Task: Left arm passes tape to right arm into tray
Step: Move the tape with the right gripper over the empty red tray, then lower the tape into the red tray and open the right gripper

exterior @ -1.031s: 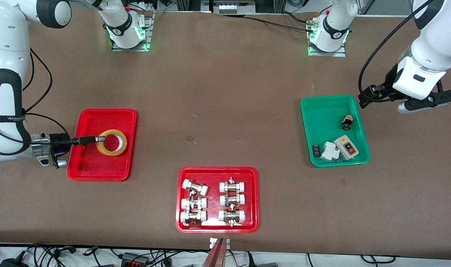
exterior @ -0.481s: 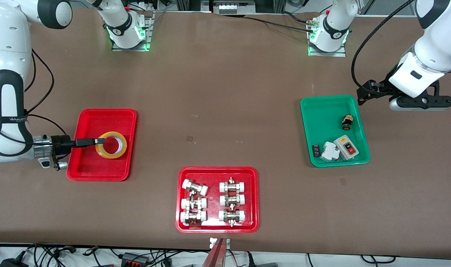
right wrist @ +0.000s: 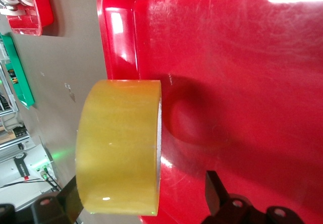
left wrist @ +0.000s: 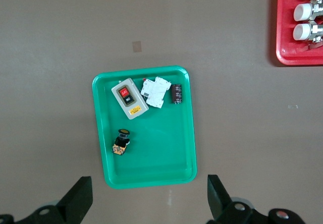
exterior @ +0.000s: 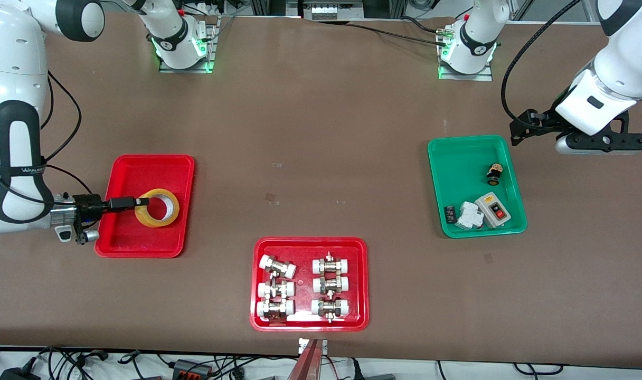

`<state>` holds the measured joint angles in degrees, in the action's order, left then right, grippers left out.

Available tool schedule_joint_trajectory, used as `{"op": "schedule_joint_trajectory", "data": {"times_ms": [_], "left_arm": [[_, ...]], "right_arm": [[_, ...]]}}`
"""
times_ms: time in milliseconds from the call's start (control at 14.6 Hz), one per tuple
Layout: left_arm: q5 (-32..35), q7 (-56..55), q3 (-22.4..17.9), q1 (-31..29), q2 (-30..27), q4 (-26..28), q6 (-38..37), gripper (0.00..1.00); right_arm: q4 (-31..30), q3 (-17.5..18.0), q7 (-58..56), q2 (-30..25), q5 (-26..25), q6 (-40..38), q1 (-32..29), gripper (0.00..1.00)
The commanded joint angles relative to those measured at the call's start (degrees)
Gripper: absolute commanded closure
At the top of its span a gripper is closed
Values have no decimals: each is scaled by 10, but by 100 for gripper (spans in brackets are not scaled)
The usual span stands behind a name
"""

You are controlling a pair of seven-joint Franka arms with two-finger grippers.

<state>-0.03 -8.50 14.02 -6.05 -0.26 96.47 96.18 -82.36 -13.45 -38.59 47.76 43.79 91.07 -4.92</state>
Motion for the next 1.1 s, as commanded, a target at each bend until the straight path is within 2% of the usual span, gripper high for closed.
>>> {"op": "schedule_joint_trajectory", "data": {"times_ms": [0, 344, 687, 825, 1031], "left_arm": [[-7, 14, -1, -3, 10, -17, -14, 0], [-5, 18, 0, -3, 10, -19, -13, 0], [-5, 15, -1, -3, 10, -19, -13, 0], [-5, 15, -1, -3, 11, -19, -13, 0], [-6, 15, 0, -3, 11, -18, -13, 0]], "right_arm": [[-4, 3, -18, -7, -18, 16, 5, 0], [-18, 2, -72, -9, -33, 58, 12, 0], [-18, 0, -74, -42, -133, 110, 39, 0], [-20, -4, -73, -48, -147, 108, 39, 0], [-15, -6, -18, -116, -233, 90, 57, 0]]}}
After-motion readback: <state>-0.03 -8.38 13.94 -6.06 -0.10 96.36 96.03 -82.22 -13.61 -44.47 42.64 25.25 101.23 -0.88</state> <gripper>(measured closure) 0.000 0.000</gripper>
